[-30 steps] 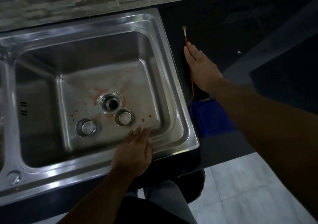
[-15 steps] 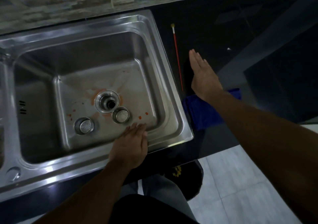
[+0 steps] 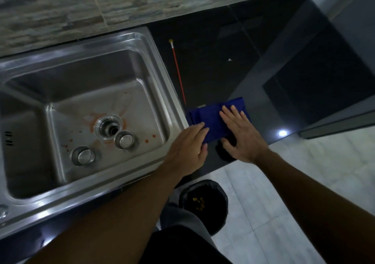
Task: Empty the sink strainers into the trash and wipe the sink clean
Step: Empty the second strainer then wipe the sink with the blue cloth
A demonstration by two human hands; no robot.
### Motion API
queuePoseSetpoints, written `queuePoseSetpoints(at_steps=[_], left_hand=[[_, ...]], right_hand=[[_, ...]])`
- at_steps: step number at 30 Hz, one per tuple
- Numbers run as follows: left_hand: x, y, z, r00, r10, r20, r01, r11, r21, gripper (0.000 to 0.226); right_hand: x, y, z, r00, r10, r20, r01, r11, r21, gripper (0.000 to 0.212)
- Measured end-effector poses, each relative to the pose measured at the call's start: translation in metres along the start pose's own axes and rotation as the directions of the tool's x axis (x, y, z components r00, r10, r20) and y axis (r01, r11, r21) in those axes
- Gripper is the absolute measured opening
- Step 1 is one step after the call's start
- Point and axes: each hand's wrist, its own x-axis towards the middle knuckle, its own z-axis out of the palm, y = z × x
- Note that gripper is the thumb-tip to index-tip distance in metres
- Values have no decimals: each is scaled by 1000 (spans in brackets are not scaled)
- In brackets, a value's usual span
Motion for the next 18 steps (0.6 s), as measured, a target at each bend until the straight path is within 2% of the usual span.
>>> queuePoseSetpoints(at_steps=[2,5,7,9,12,15,18], left_hand=[[11,1,-1,995,70,78,-80,988,134,56],[25,-3,-5,972,81,220,-164,905,393,72],[33,-5,-10,964,91,248,-208,842,497,71],[38,-6,-14,962,118,246,-240,797,554,58],[42,-7,-14,955,169,244,-275,815,510,39],[46,-9,-15,955,217,202,-278,895,349,31],[46,-9,-23,961,238,144,-269,926,265,27]], right_hand=[[-1,10,3,998,15,69,-16,1000,9,91],[2,18,6,996,14,89,-15,1000,6,95],[4,19,6,996,19,87,-20,1000,11,95],[5,19,6,996,29,79,-31,999,25,92],[6,19,5,997,34,63,-33,999,-17,91],[7,15,5,999,44,28,-41,991,-127,92],[16,3,3,997,23,-68,-35,983,-182,91]])
